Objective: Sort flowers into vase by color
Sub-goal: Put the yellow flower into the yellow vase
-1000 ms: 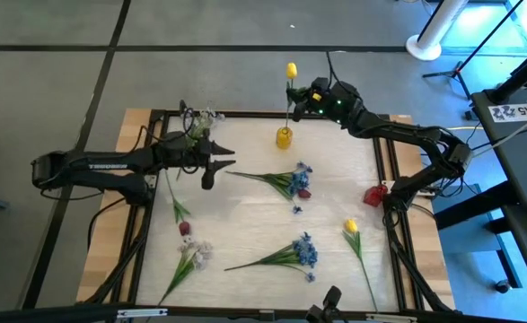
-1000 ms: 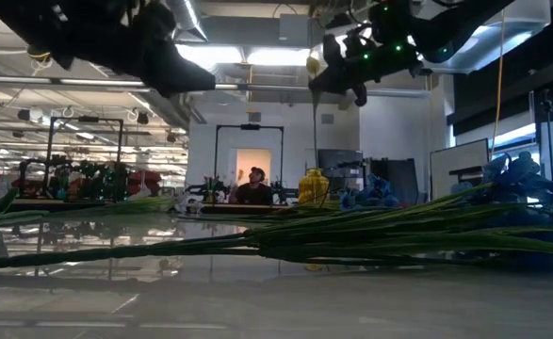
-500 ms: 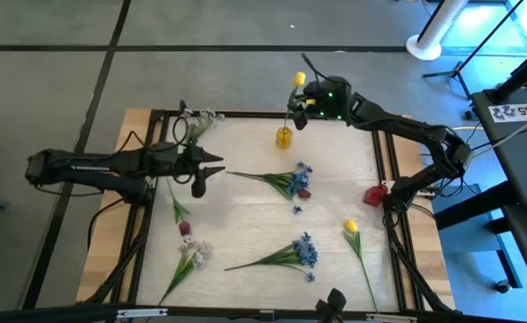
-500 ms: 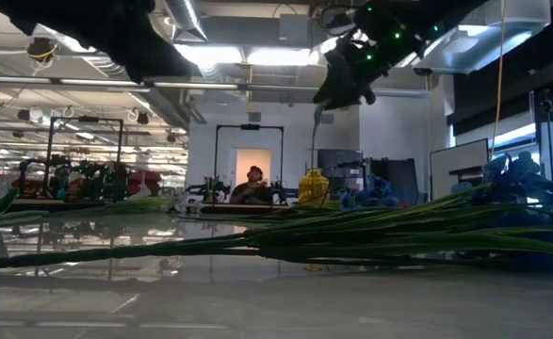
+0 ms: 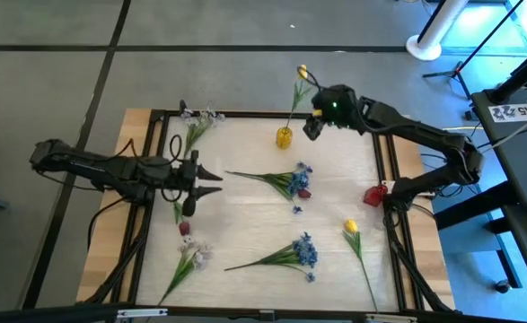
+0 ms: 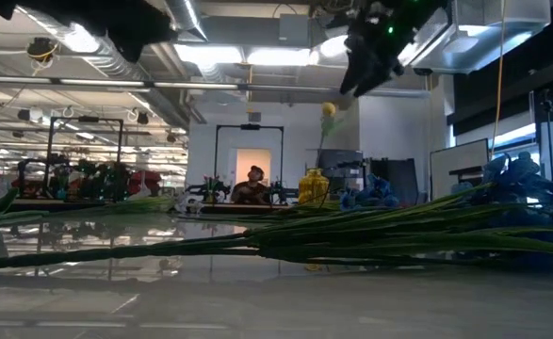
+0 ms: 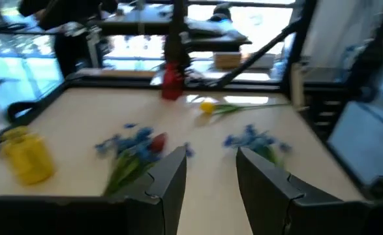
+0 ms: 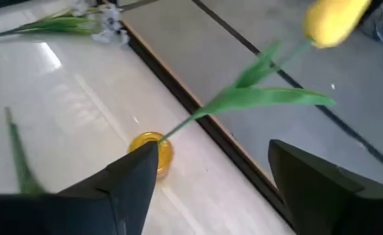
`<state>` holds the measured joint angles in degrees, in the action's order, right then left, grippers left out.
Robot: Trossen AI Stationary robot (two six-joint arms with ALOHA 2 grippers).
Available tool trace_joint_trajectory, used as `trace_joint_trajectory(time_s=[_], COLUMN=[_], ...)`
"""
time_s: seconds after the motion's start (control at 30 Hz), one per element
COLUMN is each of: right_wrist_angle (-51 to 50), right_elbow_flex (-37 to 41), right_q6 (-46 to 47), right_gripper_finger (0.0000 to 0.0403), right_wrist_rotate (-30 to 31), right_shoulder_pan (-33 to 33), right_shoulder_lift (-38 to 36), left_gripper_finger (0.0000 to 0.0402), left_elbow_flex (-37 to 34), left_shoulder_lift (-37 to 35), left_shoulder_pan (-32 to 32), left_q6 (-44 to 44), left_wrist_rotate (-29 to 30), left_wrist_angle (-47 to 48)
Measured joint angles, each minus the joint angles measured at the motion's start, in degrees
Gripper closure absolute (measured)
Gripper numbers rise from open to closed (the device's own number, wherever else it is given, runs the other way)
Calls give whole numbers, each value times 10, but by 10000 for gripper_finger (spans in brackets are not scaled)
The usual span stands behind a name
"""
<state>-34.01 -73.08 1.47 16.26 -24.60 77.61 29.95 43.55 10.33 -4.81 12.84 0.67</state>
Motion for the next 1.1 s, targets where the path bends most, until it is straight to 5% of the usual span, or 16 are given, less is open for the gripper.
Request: trace_joint_trajectory(time_s=[0.17, 0.3, 0.63, 0.87, 1.1], right_wrist_angle=[-61, -176, -418, -367, -196], right_elbow_flex=[0, 0, 1, 100, 247], right_q6=[77, 251, 746, 909, 958], right_gripper_finger=[121, 121, 137, 188, 220], right_wrist_rotate=[40, 52, -92, -199, -249], right_shoulder_pan=[110, 217, 500, 598, 610], right_shoulder_lift=[-20, -10, 66, 103, 100], left_gripper_finger=[270, 270, 270, 270, 270], left_elbow_flex=[-2, -31, -64, -64, -64], left_shoulder_lift=[23, 53, 119, 146, 150], left_shoulder_pan=[64, 113, 139, 147, 180], left_q6=[-2, 40, 54, 54, 44], left_wrist_rotate=[1, -6, -3, -2, -8], left_wrist_angle=[-56, -142, -254, -273, -272])
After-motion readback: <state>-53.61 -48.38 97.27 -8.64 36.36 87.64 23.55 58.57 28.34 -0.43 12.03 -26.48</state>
